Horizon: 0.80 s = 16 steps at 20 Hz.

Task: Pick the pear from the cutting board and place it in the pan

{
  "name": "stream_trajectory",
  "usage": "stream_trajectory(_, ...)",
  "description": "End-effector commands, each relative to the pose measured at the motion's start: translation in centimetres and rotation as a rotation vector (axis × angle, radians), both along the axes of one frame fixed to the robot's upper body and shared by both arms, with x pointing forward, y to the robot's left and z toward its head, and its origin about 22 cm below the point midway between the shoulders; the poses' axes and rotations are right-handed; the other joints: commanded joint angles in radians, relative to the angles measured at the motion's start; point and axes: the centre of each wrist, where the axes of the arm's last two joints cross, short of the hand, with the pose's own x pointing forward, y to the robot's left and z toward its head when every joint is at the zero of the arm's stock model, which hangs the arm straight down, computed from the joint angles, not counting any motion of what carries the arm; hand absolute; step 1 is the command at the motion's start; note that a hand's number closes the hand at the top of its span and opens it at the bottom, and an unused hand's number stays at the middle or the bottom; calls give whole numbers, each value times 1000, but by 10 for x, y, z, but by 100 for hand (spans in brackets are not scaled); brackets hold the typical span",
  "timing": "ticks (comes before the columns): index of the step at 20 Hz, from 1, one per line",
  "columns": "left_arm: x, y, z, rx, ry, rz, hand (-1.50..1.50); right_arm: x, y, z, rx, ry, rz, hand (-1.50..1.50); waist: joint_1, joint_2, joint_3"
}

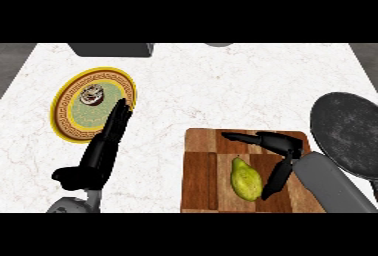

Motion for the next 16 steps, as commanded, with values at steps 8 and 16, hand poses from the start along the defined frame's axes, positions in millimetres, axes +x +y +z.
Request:
stream_trajectory(8, -5, -6, -5, 8, -9, 1, 0, -4, 37, -38, 104, 106, 103, -150, 4, 2, 0)
stream_trajectory(16, -11, -4, 1, 4, 3, -9, 0, -3, 53, -29, 35, 62, 249, 150, 5, -2, 0)
